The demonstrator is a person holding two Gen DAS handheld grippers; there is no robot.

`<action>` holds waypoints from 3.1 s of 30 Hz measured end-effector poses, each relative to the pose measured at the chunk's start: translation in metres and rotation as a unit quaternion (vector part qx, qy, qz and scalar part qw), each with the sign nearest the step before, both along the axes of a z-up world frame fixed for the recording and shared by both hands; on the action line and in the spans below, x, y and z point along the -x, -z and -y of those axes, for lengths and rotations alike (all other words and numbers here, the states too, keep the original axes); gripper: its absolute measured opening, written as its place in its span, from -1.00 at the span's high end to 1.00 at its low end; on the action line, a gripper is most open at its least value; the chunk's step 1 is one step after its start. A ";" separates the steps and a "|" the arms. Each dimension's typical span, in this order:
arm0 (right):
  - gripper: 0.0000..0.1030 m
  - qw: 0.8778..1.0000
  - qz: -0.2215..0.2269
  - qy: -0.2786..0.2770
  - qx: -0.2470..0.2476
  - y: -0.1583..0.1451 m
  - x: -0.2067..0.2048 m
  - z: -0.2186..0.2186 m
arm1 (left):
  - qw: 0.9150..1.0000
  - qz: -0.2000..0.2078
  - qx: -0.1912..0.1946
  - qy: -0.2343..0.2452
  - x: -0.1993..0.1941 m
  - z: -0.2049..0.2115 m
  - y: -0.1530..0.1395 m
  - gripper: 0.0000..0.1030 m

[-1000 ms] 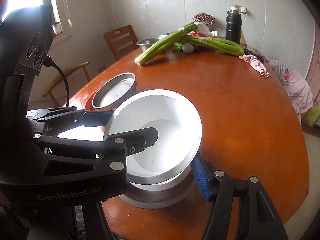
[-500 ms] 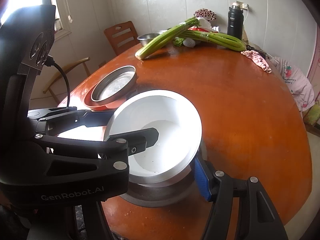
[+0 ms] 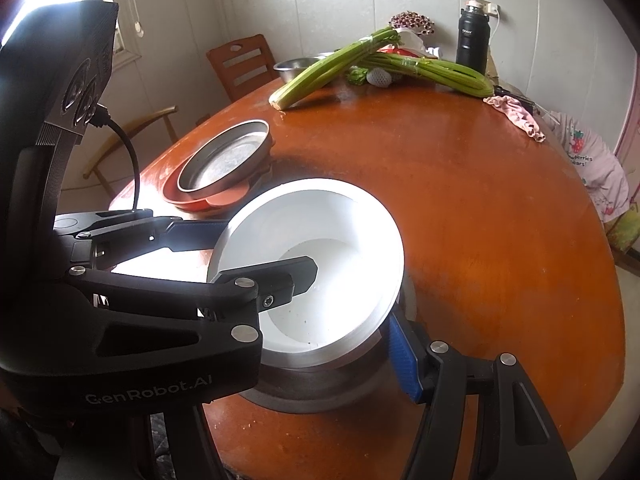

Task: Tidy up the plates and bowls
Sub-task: 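Lower the red-sided bowl into the large white bowl with the left gripper, then open the left gripper and release the red-sided bowl, then grasp the rim of the deep steel bowl with the left gripper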

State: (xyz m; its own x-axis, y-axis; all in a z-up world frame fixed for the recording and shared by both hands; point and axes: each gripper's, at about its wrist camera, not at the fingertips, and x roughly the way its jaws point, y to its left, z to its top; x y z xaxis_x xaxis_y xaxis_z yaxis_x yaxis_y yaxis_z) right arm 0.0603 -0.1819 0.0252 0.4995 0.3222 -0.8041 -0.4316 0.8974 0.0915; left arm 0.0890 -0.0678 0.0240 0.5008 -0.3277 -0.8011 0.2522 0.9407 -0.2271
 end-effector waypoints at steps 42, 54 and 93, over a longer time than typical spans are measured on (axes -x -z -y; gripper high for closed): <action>-0.31 0.999 0.027 0.038 0.013 -0.011 -0.010 0.015 | 0.999 0.025 -0.009 -0.020 0.001 -0.013 -0.017 -0.14; -0.31 0.998 -0.008 0.060 -0.018 -0.004 -0.020 0.030 | 0.999 0.011 -0.018 -0.037 -0.003 -0.018 -0.011 -0.19; -0.32 0.996 -0.066 0.048 -0.018 0.024 -0.017 0.025 | 0.998 -0.042 -0.017 -0.035 -0.012 -0.016 0.026 -0.24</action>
